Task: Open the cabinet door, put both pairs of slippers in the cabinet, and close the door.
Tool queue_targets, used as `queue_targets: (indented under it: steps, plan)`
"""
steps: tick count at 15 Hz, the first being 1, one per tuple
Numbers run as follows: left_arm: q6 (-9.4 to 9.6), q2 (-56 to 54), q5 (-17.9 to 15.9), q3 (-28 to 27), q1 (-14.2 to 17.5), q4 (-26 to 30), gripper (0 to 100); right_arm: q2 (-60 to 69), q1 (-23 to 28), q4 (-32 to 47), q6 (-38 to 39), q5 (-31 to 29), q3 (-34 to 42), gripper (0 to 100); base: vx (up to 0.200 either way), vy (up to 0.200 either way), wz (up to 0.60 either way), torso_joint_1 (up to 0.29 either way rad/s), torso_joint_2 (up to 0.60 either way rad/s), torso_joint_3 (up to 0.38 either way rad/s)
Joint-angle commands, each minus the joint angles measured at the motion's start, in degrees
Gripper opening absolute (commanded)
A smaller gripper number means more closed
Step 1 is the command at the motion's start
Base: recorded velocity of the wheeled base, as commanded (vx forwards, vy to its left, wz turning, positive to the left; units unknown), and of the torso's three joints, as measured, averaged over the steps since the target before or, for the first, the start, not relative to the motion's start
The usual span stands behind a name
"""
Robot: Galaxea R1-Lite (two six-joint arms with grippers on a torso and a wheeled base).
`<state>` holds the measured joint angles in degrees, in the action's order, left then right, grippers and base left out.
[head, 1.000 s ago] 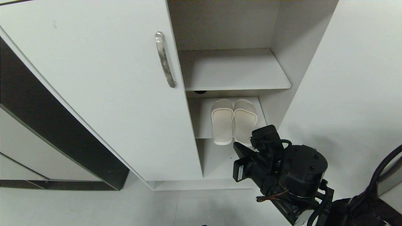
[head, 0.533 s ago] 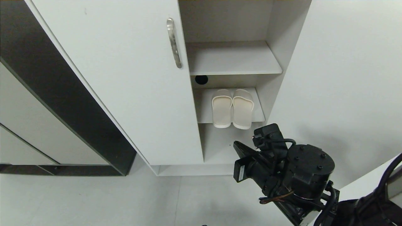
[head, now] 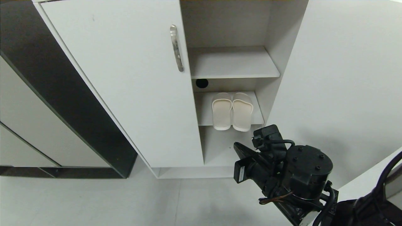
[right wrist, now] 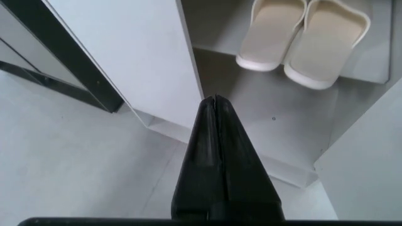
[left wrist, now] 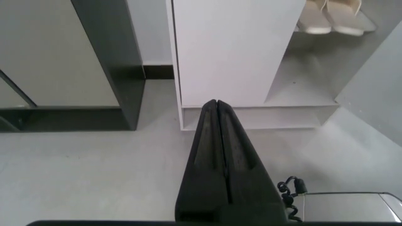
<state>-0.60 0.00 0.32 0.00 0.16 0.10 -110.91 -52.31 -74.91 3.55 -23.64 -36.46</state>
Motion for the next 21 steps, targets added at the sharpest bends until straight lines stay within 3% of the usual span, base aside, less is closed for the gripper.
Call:
queue_targets:
  steps: [1, 14, 21]
  plan:
    - [-0.02, 0.1, 0.0, 0.0, 0.0, 0.0, 0, -0.4, -0.1, 0.0, 0.0, 0.0, 0.1, 0, 0.0, 0.0, 0.0, 0.002, 0.0, 0.198]
    - [-0.02, 0.1, 0.0, 0.0, 0.0, 0.0, 0, -0.9, -0.3, -0.1, 0.0, 0.1, 0.8, 0, 0.0, 0.0, 0.0, 0.004, 0.0, 0.2]
    - [-0.11, 0.1, 0.0, 0.0, 0.0, 0.0, 0, -1.2, -0.3, -0.1, 0.0, 1.4, 1.7, 0, 0.0, 0.0, 0.0, 0.001, 0.0, 0.033]
